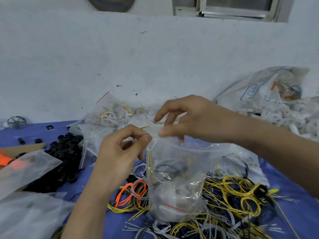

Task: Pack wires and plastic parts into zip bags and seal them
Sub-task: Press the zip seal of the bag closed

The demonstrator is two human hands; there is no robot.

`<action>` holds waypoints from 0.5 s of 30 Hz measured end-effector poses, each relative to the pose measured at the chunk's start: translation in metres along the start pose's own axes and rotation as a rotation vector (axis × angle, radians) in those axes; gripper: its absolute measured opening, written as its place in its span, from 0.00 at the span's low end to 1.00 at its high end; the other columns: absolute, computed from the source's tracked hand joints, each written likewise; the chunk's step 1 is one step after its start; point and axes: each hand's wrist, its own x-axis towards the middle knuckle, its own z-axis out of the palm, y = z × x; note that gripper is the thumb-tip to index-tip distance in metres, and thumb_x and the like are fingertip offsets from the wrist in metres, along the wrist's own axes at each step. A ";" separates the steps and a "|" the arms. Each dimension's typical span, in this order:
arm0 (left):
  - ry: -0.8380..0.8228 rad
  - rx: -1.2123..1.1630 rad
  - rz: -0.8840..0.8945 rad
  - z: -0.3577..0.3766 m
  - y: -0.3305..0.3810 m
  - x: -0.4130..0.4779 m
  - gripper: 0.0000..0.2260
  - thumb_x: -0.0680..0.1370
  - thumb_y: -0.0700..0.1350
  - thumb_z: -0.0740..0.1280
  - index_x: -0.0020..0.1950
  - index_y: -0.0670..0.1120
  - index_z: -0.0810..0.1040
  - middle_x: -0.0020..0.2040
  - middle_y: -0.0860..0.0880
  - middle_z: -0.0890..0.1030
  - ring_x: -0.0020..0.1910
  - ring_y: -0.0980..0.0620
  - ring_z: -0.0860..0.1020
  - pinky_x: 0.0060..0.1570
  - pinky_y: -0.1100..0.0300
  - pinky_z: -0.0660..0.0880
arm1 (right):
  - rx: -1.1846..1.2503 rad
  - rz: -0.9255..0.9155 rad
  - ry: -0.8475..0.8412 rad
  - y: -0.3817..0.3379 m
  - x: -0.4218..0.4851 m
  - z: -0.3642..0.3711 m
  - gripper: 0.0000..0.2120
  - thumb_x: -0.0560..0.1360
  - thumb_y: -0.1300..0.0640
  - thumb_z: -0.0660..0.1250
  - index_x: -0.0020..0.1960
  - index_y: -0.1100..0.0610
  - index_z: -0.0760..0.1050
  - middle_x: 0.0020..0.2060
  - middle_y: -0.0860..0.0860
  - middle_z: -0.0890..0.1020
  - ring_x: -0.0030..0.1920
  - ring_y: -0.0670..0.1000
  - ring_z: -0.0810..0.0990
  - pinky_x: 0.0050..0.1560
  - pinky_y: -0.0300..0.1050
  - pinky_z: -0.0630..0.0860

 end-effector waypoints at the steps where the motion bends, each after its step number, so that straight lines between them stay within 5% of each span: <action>1: -0.009 0.003 0.006 0.000 0.001 -0.001 0.06 0.75 0.37 0.69 0.37 0.40 0.79 0.27 0.50 0.75 0.24 0.57 0.71 0.27 0.71 0.67 | -0.094 -0.038 0.030 0.001 0.000 0.000 0.12 0.68 0.47 0.73 0.50 0.48 0.80 0.40 0.46 0.82 0.32 0.38 0.78 0.35 0.27 0.69; 7: -0.082 0.024 0.028 -0.002 0.006 -0.004 0.07 0.74 0.38 0.69 0.36 0.43 0.79 0.25 0.49 0.74 0.25 0.58 0.72 0.28 0.70 0.67 | -0.248 -0.096 0.054 -0.005 -0.002 0.011 0.08 0.67 0.49 0.75 0.44 0.50 0.82 0.38 0.43 0.74 0.37 0.33 0.71 0.38 0.28 0.64; 11: -0.106 0.023 0.041 -0.002 0.008 -0.005 0.08 0.74 0.39 0.69 0.35 0.47 0.79 0.24 0.49 0.74 0.26 0.59 0.71 0.28 0.71 0.66 | -0.220 -0.097 0.033 -0.004 0.000 0.013 0.03 0.69 0.53 0.74 0.39 0.51 0.81 0.40 0.44 0.77 0.42 0.39 0.74 0.40 0.30 0.68; 15: -0.103 0.015 0.063 0.000 0.008 -0.005 0.06 0.72 0.41 0.71 0.35 0.48 0.78 0.25 0.49 0.74 0.26 0.59 0.72 0.28 0.70 0.67 | -0.031 -0.111 -0.021 -0.004 0.000 0.012 0.02 0.70 0.60 0.74 0.39 0.58 0.82 0.35 0.48 0.81 0.32 0.38 0.75 0.36 0.28 0.68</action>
